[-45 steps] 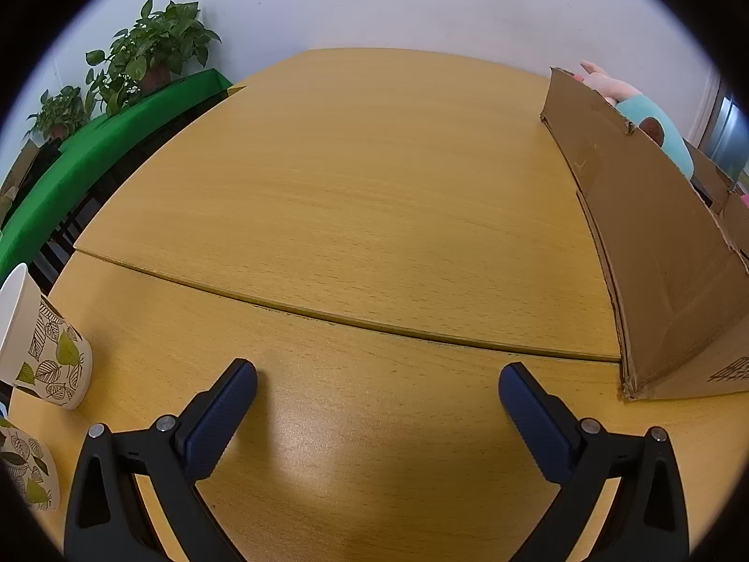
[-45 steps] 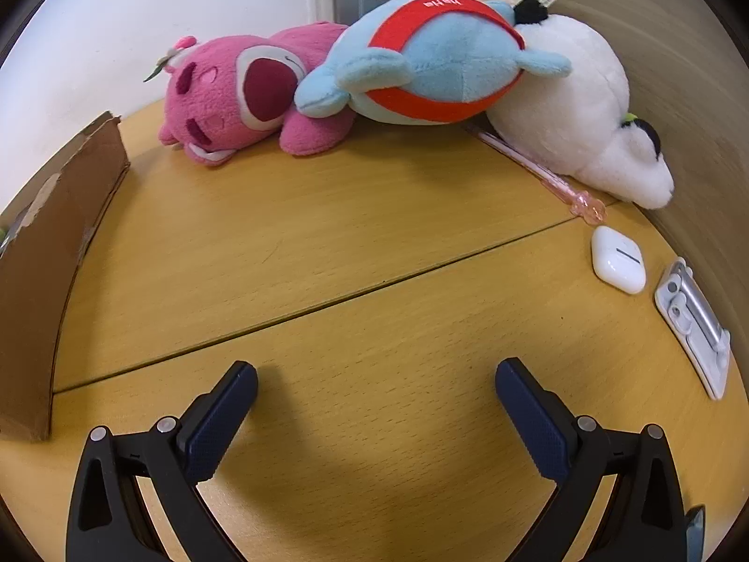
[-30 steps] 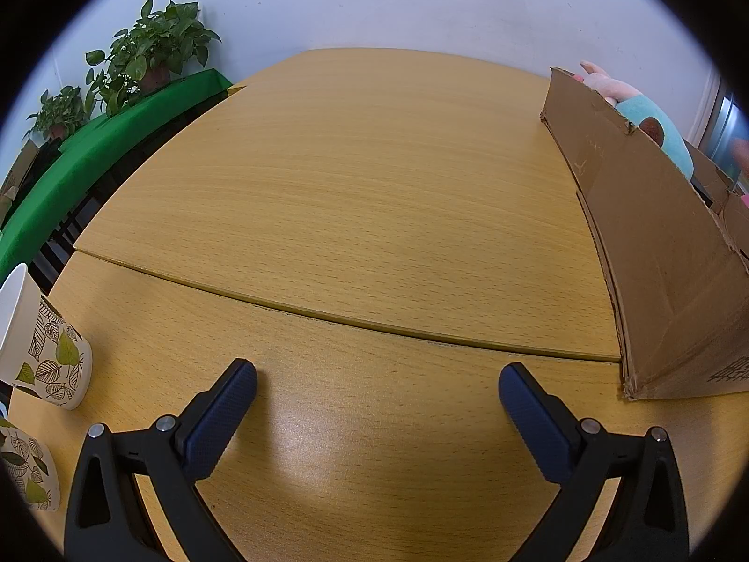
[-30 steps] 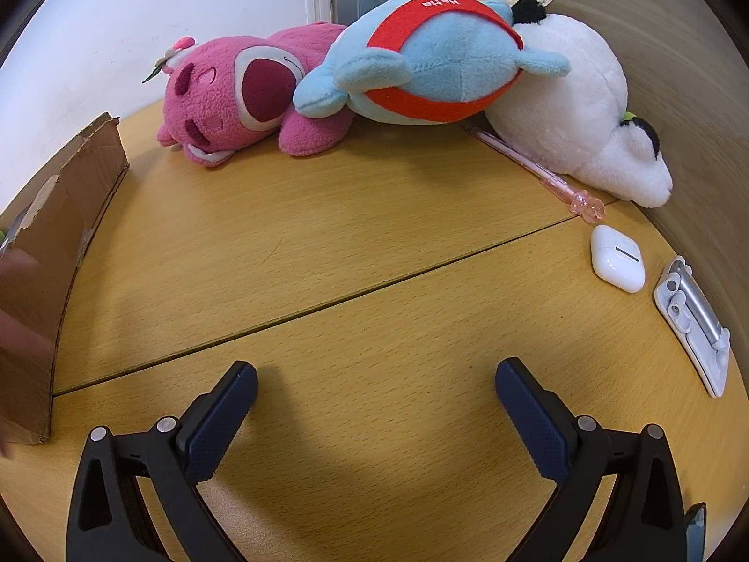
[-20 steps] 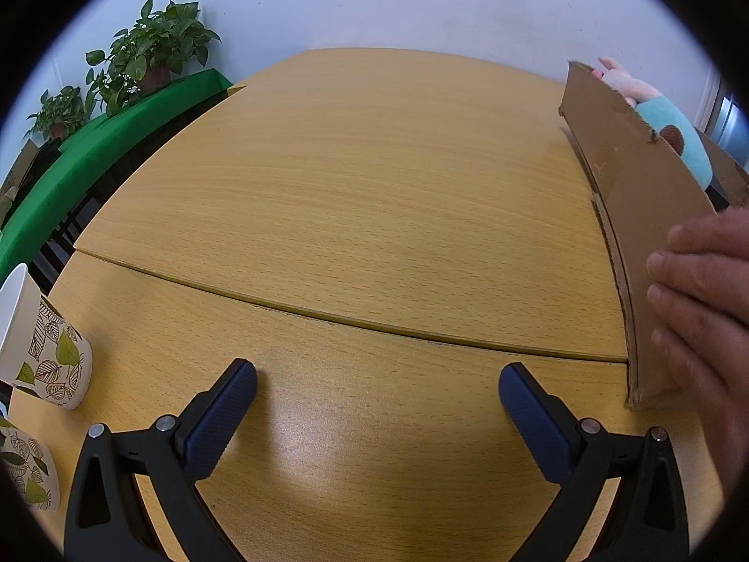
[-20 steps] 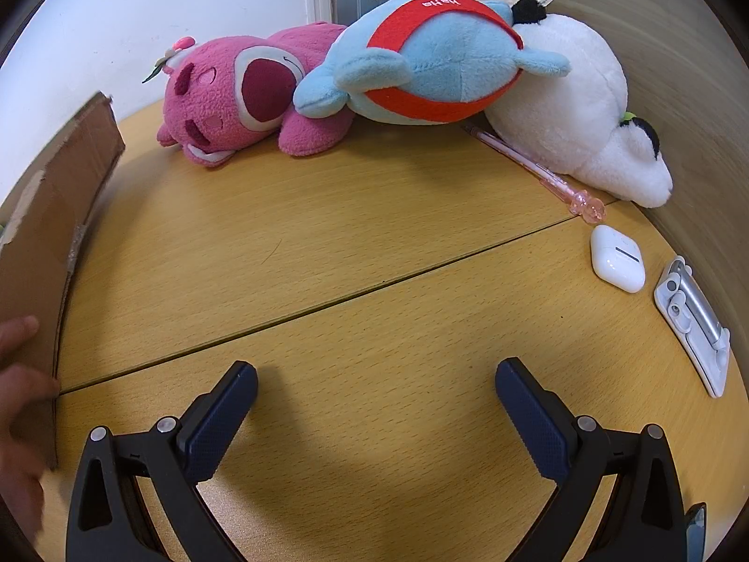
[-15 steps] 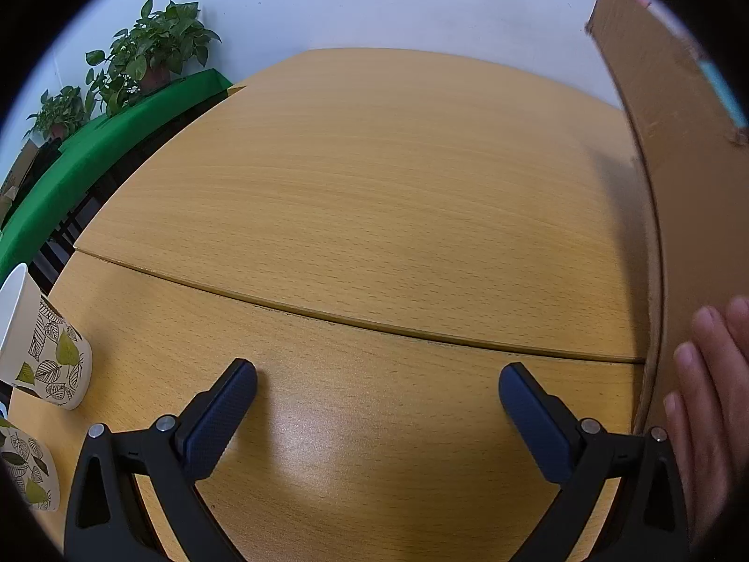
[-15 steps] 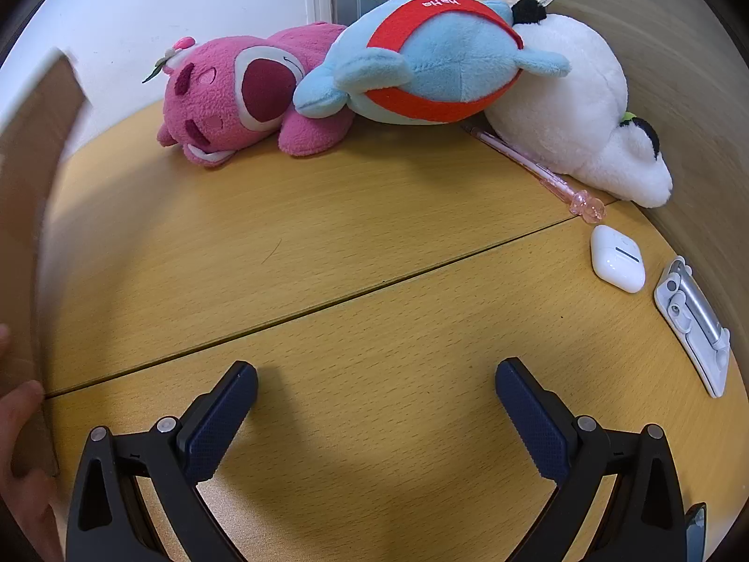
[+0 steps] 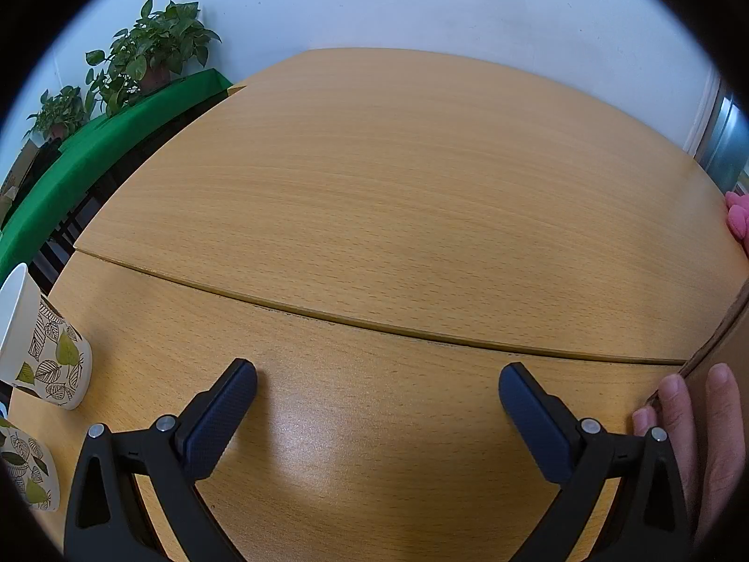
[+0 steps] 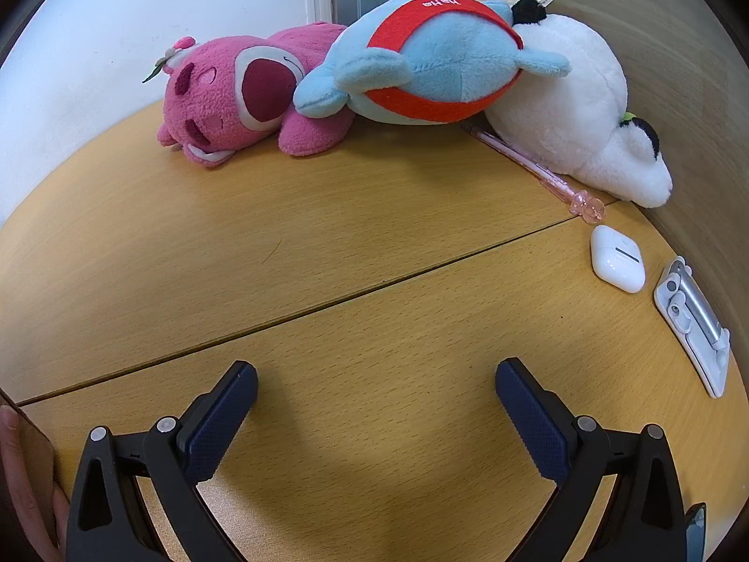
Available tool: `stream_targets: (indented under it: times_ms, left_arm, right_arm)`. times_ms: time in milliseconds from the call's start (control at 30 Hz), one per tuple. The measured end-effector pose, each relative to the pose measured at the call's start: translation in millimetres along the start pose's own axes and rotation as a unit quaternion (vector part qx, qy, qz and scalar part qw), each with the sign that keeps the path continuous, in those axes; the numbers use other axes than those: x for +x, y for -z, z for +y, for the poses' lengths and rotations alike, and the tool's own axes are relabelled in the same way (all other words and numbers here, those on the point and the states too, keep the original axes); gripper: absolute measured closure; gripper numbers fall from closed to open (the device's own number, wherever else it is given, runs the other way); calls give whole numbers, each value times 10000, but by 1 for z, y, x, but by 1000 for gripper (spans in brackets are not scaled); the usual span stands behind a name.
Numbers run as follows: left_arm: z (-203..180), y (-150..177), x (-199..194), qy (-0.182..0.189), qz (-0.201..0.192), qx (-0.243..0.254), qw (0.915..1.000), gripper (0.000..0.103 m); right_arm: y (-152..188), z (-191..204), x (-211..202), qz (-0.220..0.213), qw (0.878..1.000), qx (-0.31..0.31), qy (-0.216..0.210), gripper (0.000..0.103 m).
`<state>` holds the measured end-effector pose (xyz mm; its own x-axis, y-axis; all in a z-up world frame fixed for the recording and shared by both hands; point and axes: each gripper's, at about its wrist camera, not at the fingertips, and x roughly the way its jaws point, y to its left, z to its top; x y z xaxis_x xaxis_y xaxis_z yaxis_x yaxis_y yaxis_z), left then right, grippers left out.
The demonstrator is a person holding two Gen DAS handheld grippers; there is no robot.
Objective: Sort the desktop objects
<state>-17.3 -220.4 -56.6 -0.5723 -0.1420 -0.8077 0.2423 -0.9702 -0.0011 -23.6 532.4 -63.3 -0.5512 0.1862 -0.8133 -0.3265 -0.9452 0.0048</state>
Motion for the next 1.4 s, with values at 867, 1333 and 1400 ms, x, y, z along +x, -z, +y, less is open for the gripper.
stream_targets:
  times_ms: [867,1333,1400]
  left_arm:
    - [0,1,0,3,3,-3,10000,0]
    - [0,0,0,3,5,-4,10000,0]
    - [0,0,0,3,2,-4,10000,0]
  right_arm:
    - [0,-1,-4,1,10000,-27,-15,0]
    - [1,-1,-4,-1,10000,-40,-27,0]
    - [1,-1,-4,0,10000,-41,-27,0]
